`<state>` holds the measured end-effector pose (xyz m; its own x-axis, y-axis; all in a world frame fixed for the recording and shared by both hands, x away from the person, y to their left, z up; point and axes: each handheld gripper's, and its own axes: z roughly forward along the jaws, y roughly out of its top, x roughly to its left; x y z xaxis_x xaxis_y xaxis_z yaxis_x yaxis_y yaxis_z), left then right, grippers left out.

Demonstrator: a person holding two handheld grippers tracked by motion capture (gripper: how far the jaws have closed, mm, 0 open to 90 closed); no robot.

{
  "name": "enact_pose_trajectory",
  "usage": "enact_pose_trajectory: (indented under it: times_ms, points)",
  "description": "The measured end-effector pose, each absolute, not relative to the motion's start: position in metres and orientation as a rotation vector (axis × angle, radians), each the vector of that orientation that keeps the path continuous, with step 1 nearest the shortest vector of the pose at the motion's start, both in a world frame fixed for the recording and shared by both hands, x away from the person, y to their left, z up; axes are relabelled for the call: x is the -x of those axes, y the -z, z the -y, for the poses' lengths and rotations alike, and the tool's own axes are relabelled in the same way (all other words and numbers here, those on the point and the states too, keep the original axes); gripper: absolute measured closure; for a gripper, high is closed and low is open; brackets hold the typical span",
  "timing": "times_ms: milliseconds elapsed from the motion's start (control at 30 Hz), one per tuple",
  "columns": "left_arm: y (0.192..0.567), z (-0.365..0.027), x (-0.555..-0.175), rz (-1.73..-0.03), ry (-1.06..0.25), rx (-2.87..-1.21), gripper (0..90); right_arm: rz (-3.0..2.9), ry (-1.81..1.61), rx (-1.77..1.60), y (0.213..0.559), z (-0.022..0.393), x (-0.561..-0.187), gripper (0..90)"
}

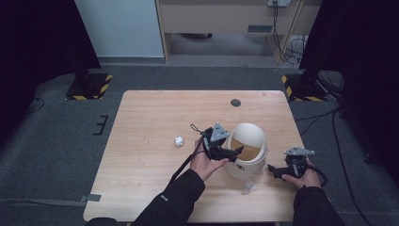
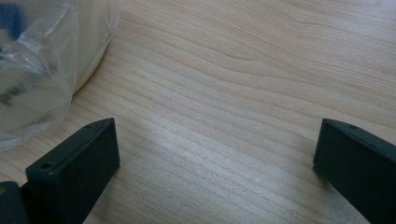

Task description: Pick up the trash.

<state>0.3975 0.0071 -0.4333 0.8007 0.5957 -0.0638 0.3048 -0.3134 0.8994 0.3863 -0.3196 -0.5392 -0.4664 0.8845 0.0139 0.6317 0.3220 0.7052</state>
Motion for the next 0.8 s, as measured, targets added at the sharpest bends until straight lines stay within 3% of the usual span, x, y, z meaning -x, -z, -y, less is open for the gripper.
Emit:
enact_pose_trajectory:
  times_ms: [300,800]
  points:
    - [0.418,-0.040,-0.384,-0.642,-0.387,-1.911,15.7,-2.218,-0.926,-1.347,0.539,0.320,-0.386,0.7]
    - [0.414,-0.107,-0.384,-0.737,-0.447,-1.879,14.8,-2.218,-0.927,-1.348,0.539,0.320,-0.386,0.7]
